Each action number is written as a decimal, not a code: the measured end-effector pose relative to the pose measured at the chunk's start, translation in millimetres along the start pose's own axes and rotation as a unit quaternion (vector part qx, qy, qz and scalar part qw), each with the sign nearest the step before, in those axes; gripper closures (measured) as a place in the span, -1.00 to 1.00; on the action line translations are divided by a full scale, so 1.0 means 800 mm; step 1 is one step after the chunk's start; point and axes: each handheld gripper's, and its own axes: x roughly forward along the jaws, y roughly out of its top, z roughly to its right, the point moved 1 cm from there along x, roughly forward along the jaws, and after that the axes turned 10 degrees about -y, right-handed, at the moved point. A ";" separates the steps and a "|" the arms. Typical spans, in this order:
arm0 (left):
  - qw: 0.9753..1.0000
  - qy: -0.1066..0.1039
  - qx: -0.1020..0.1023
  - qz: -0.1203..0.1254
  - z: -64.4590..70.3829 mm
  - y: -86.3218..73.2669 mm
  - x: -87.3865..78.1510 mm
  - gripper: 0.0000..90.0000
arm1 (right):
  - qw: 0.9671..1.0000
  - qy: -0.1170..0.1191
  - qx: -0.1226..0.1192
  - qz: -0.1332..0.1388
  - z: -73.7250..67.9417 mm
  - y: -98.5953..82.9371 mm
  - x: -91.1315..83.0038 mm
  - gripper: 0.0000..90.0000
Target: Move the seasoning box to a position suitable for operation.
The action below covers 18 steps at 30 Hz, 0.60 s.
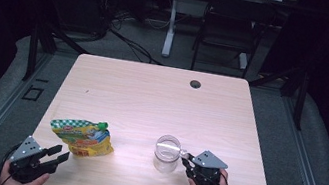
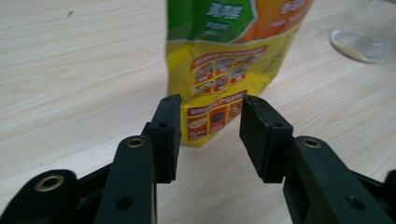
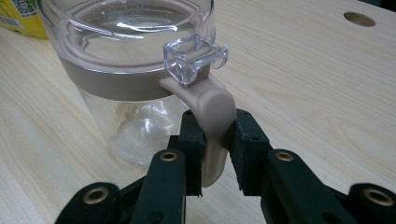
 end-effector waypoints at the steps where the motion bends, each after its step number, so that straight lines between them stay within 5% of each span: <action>1: 1.000 -0.004 0.002 -0.002 0.004 -0.001 0.000 0.34 | 1.000 0.002 -0.001 -0.001 -0.001 0.001 0.000 0.67; 18: 0.997 -0.047 0.050 -0.021 0.033 0.007 0.025 0.42 | 0.999 0.031 -0.010 0.005 -0.012 0.004 0.009 0.66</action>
